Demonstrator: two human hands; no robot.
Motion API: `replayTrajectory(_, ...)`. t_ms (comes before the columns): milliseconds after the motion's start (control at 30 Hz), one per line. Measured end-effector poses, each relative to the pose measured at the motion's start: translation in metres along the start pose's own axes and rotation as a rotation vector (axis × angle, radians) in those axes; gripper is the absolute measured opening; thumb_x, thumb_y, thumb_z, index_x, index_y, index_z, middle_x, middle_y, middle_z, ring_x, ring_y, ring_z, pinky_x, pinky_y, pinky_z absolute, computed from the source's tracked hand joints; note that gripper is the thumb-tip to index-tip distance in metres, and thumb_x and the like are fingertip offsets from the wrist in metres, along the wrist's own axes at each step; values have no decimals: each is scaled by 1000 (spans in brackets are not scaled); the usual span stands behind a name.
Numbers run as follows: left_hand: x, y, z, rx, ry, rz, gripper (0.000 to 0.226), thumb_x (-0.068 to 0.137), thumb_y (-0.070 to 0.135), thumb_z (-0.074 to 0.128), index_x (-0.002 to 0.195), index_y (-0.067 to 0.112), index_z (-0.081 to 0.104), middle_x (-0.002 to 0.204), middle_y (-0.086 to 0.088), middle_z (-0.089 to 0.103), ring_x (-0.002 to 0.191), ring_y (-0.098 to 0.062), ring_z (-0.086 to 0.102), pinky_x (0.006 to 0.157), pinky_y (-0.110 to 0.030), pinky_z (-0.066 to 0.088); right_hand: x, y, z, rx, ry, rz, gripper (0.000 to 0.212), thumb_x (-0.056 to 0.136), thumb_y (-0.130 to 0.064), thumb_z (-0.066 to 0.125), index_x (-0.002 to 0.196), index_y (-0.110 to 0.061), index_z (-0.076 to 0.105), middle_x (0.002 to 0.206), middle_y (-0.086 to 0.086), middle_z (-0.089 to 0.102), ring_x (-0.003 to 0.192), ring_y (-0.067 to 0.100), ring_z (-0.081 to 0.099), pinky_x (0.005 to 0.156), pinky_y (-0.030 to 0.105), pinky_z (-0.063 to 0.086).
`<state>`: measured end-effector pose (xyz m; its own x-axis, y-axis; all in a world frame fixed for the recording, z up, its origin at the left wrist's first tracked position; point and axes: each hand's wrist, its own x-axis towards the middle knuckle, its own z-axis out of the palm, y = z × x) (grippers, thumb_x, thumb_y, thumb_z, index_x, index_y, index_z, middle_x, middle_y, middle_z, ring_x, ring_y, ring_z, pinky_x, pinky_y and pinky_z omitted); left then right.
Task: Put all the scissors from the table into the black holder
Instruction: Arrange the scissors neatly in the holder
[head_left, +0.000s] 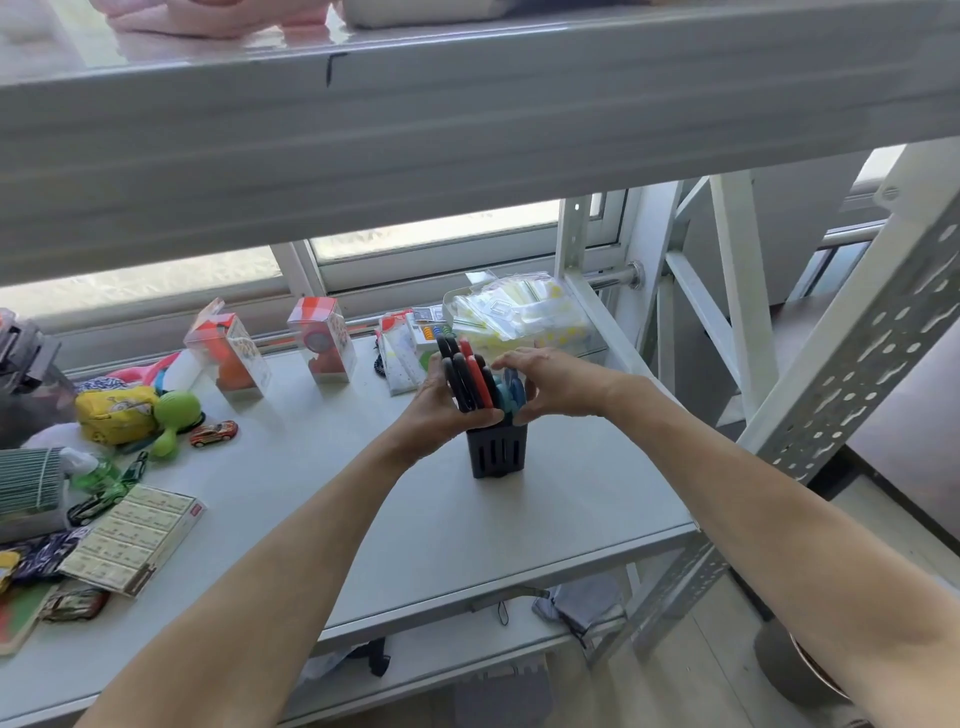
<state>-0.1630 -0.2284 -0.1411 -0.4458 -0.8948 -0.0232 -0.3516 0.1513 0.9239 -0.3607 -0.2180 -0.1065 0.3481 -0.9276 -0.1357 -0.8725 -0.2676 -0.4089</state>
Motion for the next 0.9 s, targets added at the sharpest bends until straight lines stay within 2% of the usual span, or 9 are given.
replayTrajectory(67, 0, -1, 0, -11, -14, 5, 78, 77, 11, 82, 139, 11, 35, 121, 2, 56, 110, -3, 59, 75, -7, 54, -3, 0, -1, 17, 35, -7, 75, 71, -27, 85, 137, -19, 49, 112, -2, 56, 91, 14, 55, 86, 28, 48)
replayTrajectory(133, 0, 0, 1, -17, -22, 17, 76, 77, 9, 82, 138, 9, 37, 124, -7, 57, 111, -8, 61, 75, -9, 55, -5, 0, -1, 48, 31, -4, 70, 69, -28, 86, 131, -20, 54, 106, -5, 56, 91, 16, 60, 85, 32, 53)
replayTrajectory(167, 0, 0, 2, -14, -23, 20, 75, 77, 10, 82, 137, 9, 38, 123, -5, 57, 113, -10, 61, 75, -9, 55, -6, 1, -1, 60, 19, 3, 68, 68, -28, 87, 129, -21, 56, 107, -4, 59, 94, 16, 61, 87, 35, 54)
replayTrajectory(300, -1, -3, 4, -14, 3, 20, 74, 76, 12, 83, 136, 9, 40, 114, 12, 53, 113, -10, 60, 78, -13, 57, -4, 4, 3, 42, -29, 34, 68, 68, -32, 86, 128, -26, 56, 116, 2, 64, 108, 18, 60, 88, 33, 51)
replayTrajectory(467, -3, -5, 6, -49, -33, 11, 75, 76, 9, 82, 138, 10, 39, 128, -10, 57, 118, -16, 62, 81, -17, 57, -3, 9, 9, 33, -9, 71, 80, 67, -41, 84, 138, -37, 48, 130, -3, 60, 122, 18, 53, 91, 28, 42)
replayTrajectory(567, -3, -3, 5, -78, -90, -7, 73, 75, 10, 84, 136, 7, 43, 129, -18, 57, 116, -20, 64, 95, -31, 57, -4, 12, 11, 32, -19, 97, 85, 67, -49, 82, 141, -41, 41, 138, -7, 55, 127, 17, 50, 89, 26, 38)
replayTrajectory(667, -5, -1, 2, -114, -131, -30, 74, 72, 14, 84, 136, 11, 47, 130, -16, 59, 119, -22, 63, 104, -43, 51, -6, 14, 16, 7, 1, 123, 88, 68, -55, 79, 144, -46, 34, 144, -8, 51, 131, 19, 47, 86, 28, 37)
replayTrajectory(800, -8, 4, 1, -89, -184, -13, 71, 69, 18, 83, 133, 12, 51, 128, -15, 61, 118, -26, 63, 99, -41, 55, -9, 16, 20, 2, 1, 129, 88, 73, -55, 75, 146, -49, 26, 148, -7, 47, 133, 21, 45, 88, 33, 39)
replayTrajectory(900, -11, 4, 1, -90, -186, -16, 74, 69, 17, 82, 135, 10, 48, 127, -16, 62, 118, -26, 63, 96, -37, 56, -14, 15, 24, 71, 37, 61, 83, 75, -48, 77, 145, -41, 33, 146, -5, 49, 131, 21, 47, 98, 34, 40)
